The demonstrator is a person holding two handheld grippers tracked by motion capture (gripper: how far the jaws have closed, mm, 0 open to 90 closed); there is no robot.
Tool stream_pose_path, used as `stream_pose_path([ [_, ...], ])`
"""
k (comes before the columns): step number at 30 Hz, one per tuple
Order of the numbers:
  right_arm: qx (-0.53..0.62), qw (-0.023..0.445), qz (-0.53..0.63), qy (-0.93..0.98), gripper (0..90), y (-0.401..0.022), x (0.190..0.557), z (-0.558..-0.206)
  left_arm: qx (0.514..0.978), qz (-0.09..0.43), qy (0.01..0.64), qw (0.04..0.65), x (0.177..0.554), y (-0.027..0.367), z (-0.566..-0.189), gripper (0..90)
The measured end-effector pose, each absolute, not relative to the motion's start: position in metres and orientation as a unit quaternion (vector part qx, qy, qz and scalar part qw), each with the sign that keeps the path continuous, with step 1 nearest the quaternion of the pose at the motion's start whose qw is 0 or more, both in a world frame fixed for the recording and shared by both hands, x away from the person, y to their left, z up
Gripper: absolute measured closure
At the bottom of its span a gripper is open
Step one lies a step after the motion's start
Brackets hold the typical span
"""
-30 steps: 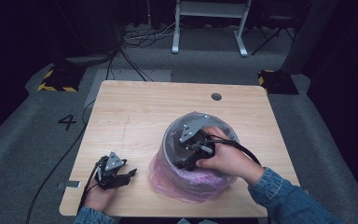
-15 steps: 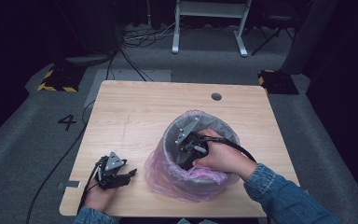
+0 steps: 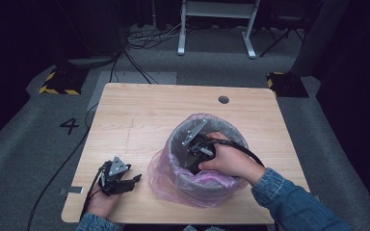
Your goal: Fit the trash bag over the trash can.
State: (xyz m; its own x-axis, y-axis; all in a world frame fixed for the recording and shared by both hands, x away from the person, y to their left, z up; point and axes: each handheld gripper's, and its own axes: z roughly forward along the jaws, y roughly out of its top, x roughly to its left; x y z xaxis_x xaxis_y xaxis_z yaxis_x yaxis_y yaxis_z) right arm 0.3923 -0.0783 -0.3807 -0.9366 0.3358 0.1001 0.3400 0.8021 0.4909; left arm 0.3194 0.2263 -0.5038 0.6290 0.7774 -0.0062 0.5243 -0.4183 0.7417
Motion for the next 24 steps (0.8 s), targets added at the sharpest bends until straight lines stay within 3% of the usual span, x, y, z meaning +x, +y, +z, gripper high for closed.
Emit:
stream_pose_path([
  [14, -0.137, -0.018, -0.420, -0.897, 25.1, -0.106, 0.379, -0.315, 0.824, 0.172, 0.395, 0.367, 0.319, 0.226, -0.504, 41.7],
  [24, -0.040, 0.019, -0.400, -0.915, 25.1, -0.101, 0.359, -0.316, 0.824, 0.172, 0.395, 0.367, 0.319, 0.226, -0.504, 41.7],
])
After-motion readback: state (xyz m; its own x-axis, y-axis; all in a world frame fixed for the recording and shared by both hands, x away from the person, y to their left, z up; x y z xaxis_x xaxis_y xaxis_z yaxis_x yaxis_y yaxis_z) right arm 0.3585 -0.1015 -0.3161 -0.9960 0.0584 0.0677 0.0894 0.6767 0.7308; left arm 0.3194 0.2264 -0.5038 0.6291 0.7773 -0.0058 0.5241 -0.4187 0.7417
